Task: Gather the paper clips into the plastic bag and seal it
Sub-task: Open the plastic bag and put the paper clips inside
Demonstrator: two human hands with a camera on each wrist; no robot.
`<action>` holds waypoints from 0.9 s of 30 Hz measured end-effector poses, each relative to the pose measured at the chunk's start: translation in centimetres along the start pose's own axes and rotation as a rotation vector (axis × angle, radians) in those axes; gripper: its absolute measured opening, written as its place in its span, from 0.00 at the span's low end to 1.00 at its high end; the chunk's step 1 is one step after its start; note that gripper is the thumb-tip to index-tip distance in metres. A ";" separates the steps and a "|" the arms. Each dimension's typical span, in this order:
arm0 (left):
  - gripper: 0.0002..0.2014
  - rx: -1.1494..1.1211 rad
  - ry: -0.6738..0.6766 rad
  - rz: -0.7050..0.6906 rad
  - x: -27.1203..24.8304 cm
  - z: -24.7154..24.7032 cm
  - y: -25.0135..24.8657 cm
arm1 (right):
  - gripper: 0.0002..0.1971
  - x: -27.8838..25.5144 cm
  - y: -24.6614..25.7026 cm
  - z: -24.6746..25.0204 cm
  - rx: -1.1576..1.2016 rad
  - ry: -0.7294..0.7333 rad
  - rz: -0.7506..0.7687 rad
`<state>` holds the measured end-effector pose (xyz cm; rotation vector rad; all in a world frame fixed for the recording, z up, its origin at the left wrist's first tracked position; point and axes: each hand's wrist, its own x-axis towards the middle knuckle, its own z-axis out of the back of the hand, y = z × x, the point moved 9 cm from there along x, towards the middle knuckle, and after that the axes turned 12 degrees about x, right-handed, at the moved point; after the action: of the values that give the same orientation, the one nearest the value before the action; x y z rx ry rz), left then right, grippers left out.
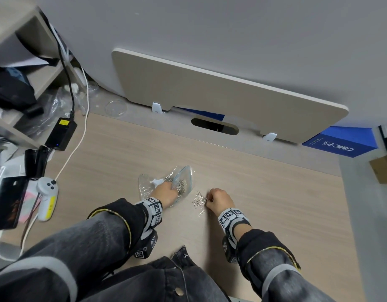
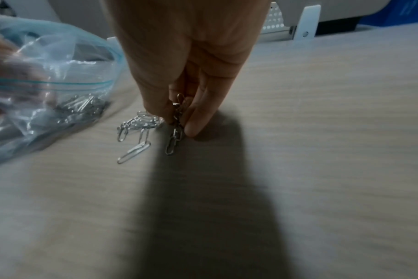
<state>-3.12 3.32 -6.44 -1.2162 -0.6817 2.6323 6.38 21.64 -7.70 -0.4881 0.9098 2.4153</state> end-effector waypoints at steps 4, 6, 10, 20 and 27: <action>0.07 0.000 0.004 -0.003 0.1 -0.1 0.0 | 0.08 0.0 -0.8 0.6 0.212 -0.016 -0.106; 0.07 -0.006 0.002 -0.001 -0.2 0.0 -0.2 | 0.10 -0.1 -0.9 1.3 0.388 -0.064 -0.165; 0.06 -0.005 0.003 0.000 -0.3 -0.2 -0.1 | 0.11 0.7 1.4 2.3 0.720 -0.115 -0.192; 0.09 0.002 0.017 -0.042 -0.6 0.0 -0.7 | 0.04 2.2 7.3 0.3 0.638 -0.101 -0.053; 0.09 0.014 0.023 -0.027 -0.3 -0.2 0.3 | 0.08 2.1 1.7 3.4 0.550 -0.227 -0.171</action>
<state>-2.77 3.05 -6.54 -1.2230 -0.6694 2.5931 3.16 23.56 -5.46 -0.0784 1.3040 1.9069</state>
